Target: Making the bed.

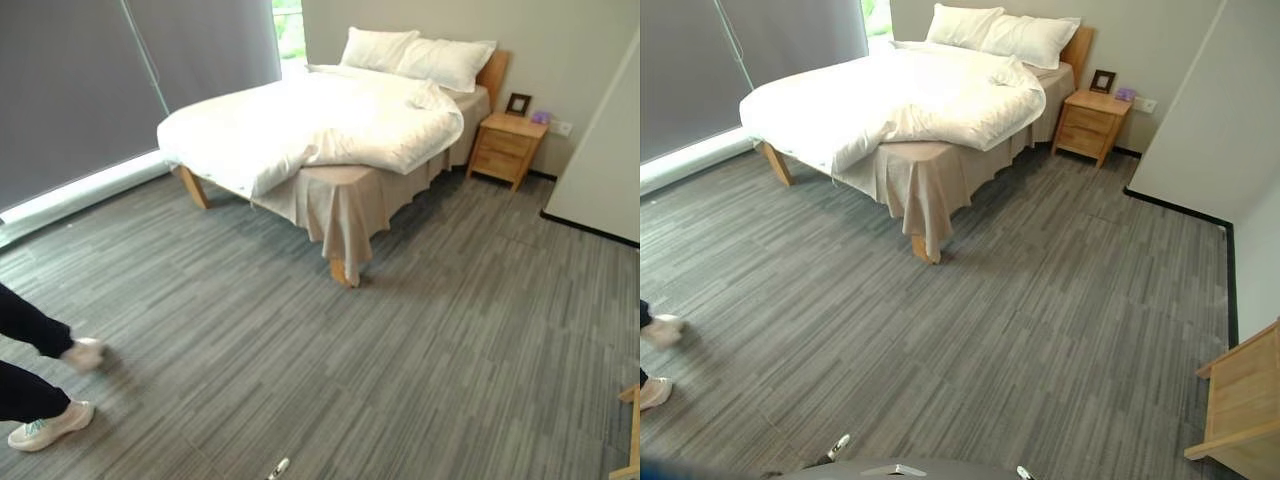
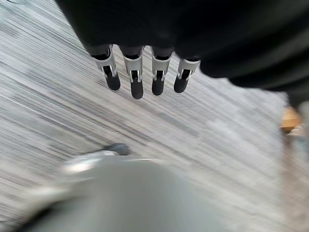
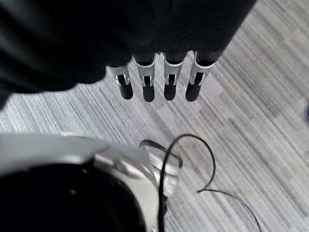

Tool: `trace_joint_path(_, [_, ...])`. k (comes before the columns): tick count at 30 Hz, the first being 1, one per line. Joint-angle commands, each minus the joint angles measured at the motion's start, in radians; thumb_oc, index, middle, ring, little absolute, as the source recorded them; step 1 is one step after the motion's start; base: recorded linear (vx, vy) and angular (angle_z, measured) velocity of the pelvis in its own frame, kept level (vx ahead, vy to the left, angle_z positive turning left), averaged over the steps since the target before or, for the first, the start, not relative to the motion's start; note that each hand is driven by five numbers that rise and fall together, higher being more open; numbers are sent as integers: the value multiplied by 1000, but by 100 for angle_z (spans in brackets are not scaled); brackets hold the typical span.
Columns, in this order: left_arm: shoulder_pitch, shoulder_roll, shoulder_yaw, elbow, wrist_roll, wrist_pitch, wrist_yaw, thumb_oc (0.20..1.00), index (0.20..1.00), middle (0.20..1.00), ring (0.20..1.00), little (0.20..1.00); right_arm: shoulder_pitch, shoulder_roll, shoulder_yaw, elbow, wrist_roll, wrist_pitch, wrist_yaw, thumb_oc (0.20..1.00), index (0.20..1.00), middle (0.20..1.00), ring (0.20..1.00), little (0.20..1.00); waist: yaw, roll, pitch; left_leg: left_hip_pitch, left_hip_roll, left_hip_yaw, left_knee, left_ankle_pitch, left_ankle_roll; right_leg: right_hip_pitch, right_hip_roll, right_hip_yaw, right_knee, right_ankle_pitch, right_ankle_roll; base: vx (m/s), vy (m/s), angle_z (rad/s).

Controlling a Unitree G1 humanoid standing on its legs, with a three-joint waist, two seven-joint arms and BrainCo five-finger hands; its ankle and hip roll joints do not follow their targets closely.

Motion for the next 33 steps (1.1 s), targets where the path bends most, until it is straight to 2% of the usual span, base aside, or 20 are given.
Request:
trace_joint_path(1, [-86,-42,-5,37,-15,-45,3,1000,1000,1000,1000,1000,-55,13,20,20,15,-36,-8,1000,1000,1000,1000,1000,-18,-8,37,92,39,21,-88,46,-62,100,-66,-9,-160,123,114,0,0,0])
trace_joint_path(2, [-93,-42,-2,34,-24,-49,9,1000,1000,1000,1000,1000,-66,10,-5,18,63,-42,-19,1000,1000,1000,1000,1000,-20,-7,35,94,39,25,-88,45,-62,101,-66,-6,-160,124,115,0,0,0])
trace_joint_path(3, [-113,-39,27,39,-108,-40,7,1000,1000,1000,1000,1000,-102,-17,-64,5,169,-56,-35,1000,1000,1000,1000,1000,-25,-1,30,99,41,31,-88,43,-63,101,-65,0,-160,125,116,32,24,-2])
trace_joint_path(6, [-139,-26,27,-21,-201,-51,-7,1000,1000,1000,1000,1000,-148,-46,-87,-40,240,-58,-33,1000,1000,1000,1000,1000,-28,5,29,101,41,34,-88,41,-64,101,-65,3,-160,126,116,3,6,-1])
trace_joint_path(7, [-150,-6,5,-85,-203,-61,-26,1000,1000,1000,1000,1000,-179,-124,-144,-17,271,-70,-22,1000,1000,1000,1000,1000,-25,11,28,102,41,31,-88,40,-64,103,-66,0,-160,125,118,-5,32,-3])
trace_joint_path(8, [-163,25,-32,-212,-193,-67,-17,1000,1000,1000,1000,1000,-175,-113,-149,-108,321,-80,-24,1000,1000,1000,1000,1000,-25,19,30,100,41,29,-88,43,-63,101,-67,-1,-160,128,119,-19,25,-6])
trace_joint_path(10, [-100,134,-15,-588,-185,-79,-1,1000,1000,1000,1000,1000,-85,-167,-201,-533,370,-87,-21,1000,1000,1000,1000,1000,-29,21,36,103,42,31,-88,43,-64,99,-66,3,-160,129,121,-8,2,3])
trace_joint_path(11, [-98,135,-15,-590,-185,-78,-1,1000,1000,1000,1000,1000,-83,-167,-201,-535,369,-86,-21,1000,1000,1000,1000,1000,-30,20,33,99,42,31,-88,45,-64,96,-66,3,-160,131,121,-7,1,9])
trace_joint_path(12, [-49,184,24,-772,-198,-90,10,1000,1000,1000,1000,1000,-20,-195,-258,-752,406,-114,-11,1000,1000,1000,1000,1000,-31,19,35,96,43,31,-88,48,-63,94,-67,3,-160,131,125,0,0,0])
trace_joint_path(13, [-45,184,24,-776,-198,-87,10,1000,1000,1000,1000,1000,-16,-194,-259,-757,405,-111,-12,1000,1000,1000,1000,1000,-31,19,34,97,43,31,-88,47,-63,95,-67,3,-160,131,125,-3,-1,-6])
trace_joint_path(15, [-34,184,73,-906,-178,-122,67,1000,1000,1000,1000,1000,4,-200,-278,-911,405,-150,4,1000,1000,1000,1000,1000,-30,17,35,97,42,28,-88,47,-63,96,-68,2,-160,130,126,3,1,-8])
trace_joint_path(18, [-33,170,103,-963,-165,-132,96,1000,1000,1000,1000,1000,16,-199,-289,-978,367,-163,-3,1000,1000,1000,1000,1000,-30,15,36,97,42,28,-88,45,-61,98,-69,0,-160,126,125,11,0,-6])
trace_joint_path(22, [2,100,163,-1023,-280,-150,129,1000,1000,1000,1000,1000,29,-185,-279,-1077,318,-172,-2,1000,1000,1000,1000,1000,-26,9,51,96,41,26,-88,41,-58,97,-72,-1,-160,125,125,5,12,-2])
trace_joint_path(25, [14,97,183,-1041,-292,-158,146,1000,1000,1000,1000,1000,29,-191,-270,-1087,292,-172,-10,1000,1000,1000,1000,1000,-22,7,63,89,39,26,-88,44,-56,91,-73,-1,-160,126,126,-3,10,-1])
trace_joint_path(30, [45,144,265,-1099,-215,-183,188,1000,1000,1000,1000,1000,12,-196,-270,-1124,293,-179,-11,1000,1000,1000,1000,1000,-2,0,115,73,27,21,-88,40,-40,67,-89,1,-128,120,134,-9,70,2])
trace_joint_path(33, [20,155,287,-1106,-221,-205,214,1000,1000,1000,1000,1000,-45,-213,-241,-1148,231,-187,-19,1000,1000,1000,1000,1000,18,6,164,42,11,12,-51,16,-3,-38,-120,5,68,81,148,-45,160,-9])
